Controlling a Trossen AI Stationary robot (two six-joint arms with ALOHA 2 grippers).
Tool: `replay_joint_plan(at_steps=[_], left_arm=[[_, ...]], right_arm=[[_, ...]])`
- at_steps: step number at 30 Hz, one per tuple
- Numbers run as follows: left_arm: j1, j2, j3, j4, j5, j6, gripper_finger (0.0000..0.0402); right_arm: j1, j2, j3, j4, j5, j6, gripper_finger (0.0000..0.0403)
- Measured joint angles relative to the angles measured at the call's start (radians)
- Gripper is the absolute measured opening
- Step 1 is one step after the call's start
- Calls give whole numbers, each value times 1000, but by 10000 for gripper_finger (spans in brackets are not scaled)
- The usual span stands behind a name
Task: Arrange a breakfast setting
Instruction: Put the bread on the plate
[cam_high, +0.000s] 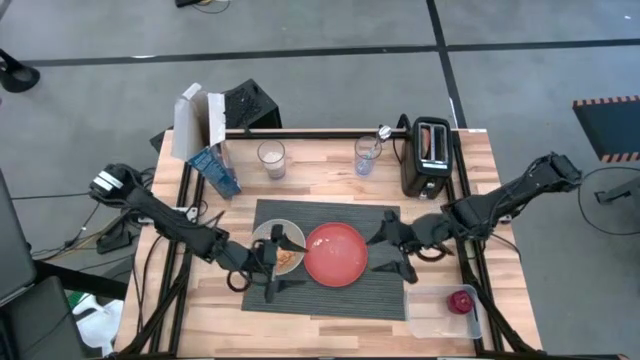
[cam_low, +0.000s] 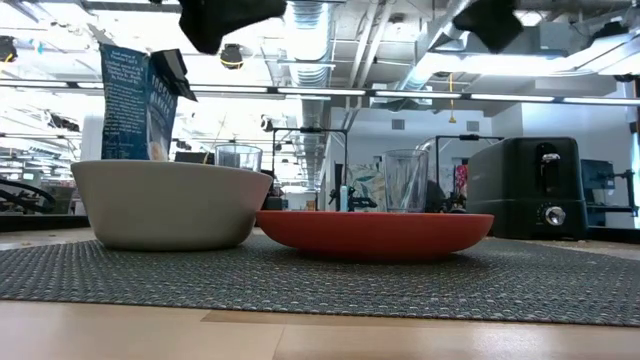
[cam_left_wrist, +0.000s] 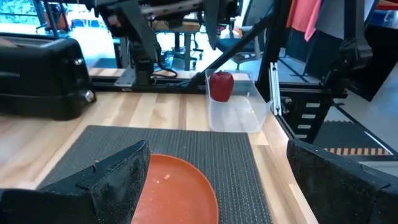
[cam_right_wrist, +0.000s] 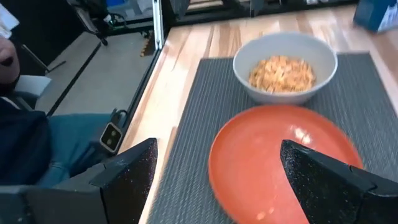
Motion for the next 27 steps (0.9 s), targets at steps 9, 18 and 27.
replay_joint_plan(at_steps=[9, 18, 27], left_arm=[[-3, 195, 0, 250, 40, -50, 364], [-75, 250, 0, 278, 29, -124, 364], [-132, 249, 12, 293, -63, -110, 364]], right_arm=[[136, 0, 126, -285, 89, 316, 366], [273, 0, 226, -426, 192, 552, 366], [322, 0, 248, -438, 252, 587, 366]])
